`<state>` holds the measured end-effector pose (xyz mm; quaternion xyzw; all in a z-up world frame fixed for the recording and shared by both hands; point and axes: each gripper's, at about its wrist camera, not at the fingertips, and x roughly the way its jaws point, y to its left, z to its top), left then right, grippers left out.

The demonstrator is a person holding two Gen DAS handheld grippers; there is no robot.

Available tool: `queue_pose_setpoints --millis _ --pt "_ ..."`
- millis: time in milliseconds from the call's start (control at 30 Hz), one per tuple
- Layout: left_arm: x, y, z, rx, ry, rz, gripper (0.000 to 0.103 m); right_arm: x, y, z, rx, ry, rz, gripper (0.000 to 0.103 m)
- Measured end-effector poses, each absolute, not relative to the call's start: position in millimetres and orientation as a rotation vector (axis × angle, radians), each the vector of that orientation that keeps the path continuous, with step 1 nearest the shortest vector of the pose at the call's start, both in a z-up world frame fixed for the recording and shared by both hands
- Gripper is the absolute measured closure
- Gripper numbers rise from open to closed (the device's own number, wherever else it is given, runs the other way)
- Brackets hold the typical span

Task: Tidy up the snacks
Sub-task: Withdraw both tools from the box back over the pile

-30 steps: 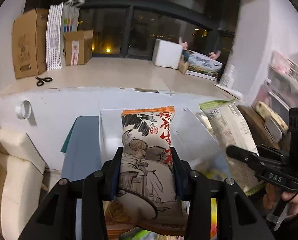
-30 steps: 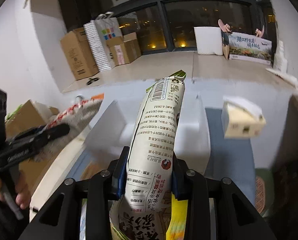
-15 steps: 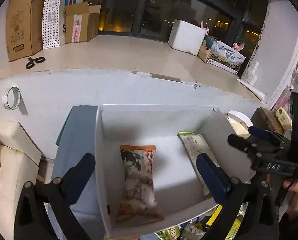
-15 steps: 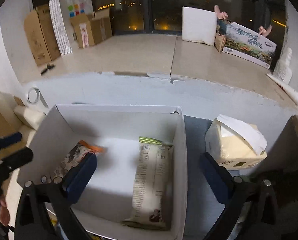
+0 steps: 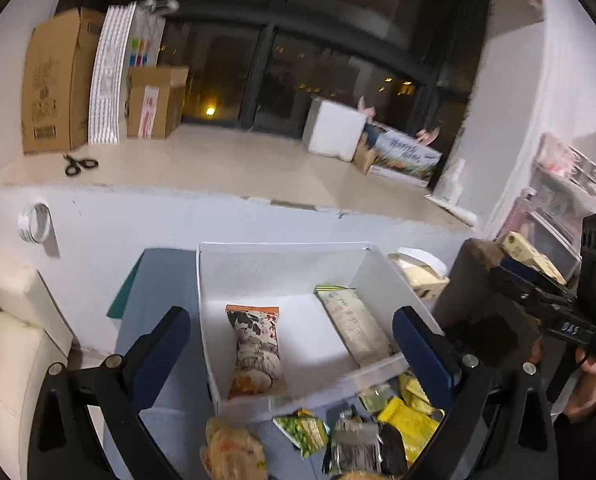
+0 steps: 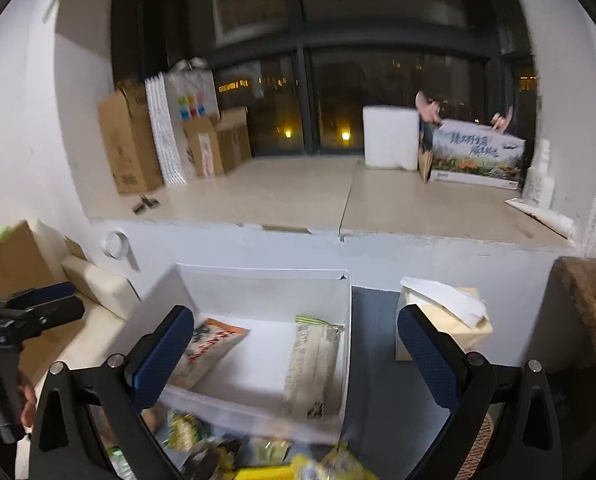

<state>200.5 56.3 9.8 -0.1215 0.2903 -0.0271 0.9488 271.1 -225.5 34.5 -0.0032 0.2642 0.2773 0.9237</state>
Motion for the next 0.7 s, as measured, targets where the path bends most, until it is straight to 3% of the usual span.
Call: queue_pose_setpoints --millis 333,500,700 --pt "76 22 19 -0.105 0.568 -0.15 0.0 156 -283 -15 0.038 0.601 0.539 0.0" --pt "44 23 2 -0.175 0.595 -0.172 0.0 127 -297 -60 0.126 0.72 0.596 0.0" --pt "22 27 -13 -0.198 0.594 -0.17 0.0 117 -300 -61 0.102 0.663 0.557 0.0"
